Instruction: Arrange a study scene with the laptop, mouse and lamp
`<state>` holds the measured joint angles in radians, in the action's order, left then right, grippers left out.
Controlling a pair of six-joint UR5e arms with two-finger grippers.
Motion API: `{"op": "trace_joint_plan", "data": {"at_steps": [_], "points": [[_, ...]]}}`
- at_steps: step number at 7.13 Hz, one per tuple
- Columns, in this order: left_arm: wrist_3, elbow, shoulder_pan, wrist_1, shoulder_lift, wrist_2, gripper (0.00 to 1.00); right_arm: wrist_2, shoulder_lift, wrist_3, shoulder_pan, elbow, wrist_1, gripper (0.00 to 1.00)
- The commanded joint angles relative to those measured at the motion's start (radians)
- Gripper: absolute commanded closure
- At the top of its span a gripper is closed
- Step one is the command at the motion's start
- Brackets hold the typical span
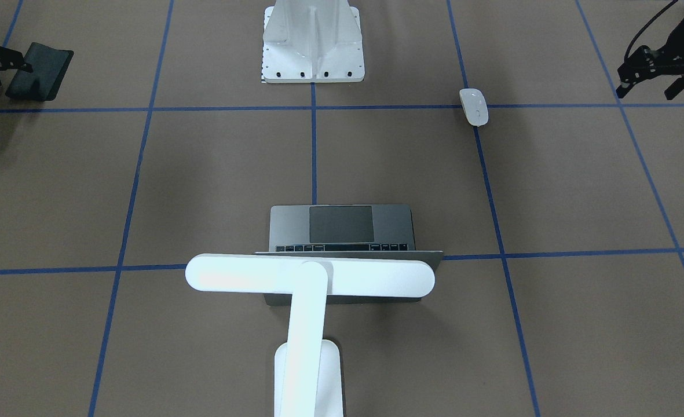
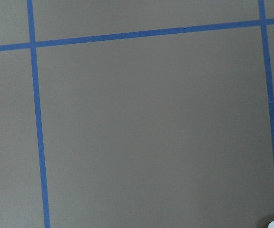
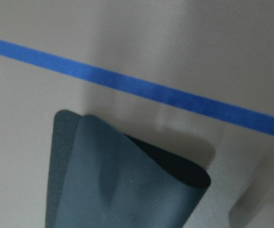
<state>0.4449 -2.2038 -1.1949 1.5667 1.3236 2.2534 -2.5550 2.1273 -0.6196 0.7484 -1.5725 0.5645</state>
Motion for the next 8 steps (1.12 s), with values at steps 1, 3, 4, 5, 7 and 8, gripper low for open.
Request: {"op": "trace_joint_plan", "data": {"at_steps": [1,3,4,5,7,8], "points": [[0.0,0.0,-0.002,-0.001,0.0,0.002,0.0,-0.002,-0.01,-0.003,-0.001,-0.001,0.002,0.0],[0.0,0.001,-0.002,-0.001,0.0,0.002,0.0,-0.01,-0.012,-0.005,-0.001,-0.003,0.0,0.0],[0.0,0.001,-0.003,-0.001,0.0,0.0,0.0,-0.01,-0.012,-0.002,-0.001,-0.003,-0.003,0.01],[0.0,0.001,-0.003,-0.001,0.0,0.002,0.0,-0.014,-0.012,-0.002,-0.001,-0.004,-0.009,0.02],[0.0,0.001,-0.005,-0.001,0.0,0.0,0.0,-0.017,-0.012,0.0,0.0,-0.001,-0.011,0.14],[-0.002,0.001,-0.005,-0.001,0.0,0.002,0.0,-0.021,-0.012,0.001,0.0,0.0,-0.011,0.29]]}}
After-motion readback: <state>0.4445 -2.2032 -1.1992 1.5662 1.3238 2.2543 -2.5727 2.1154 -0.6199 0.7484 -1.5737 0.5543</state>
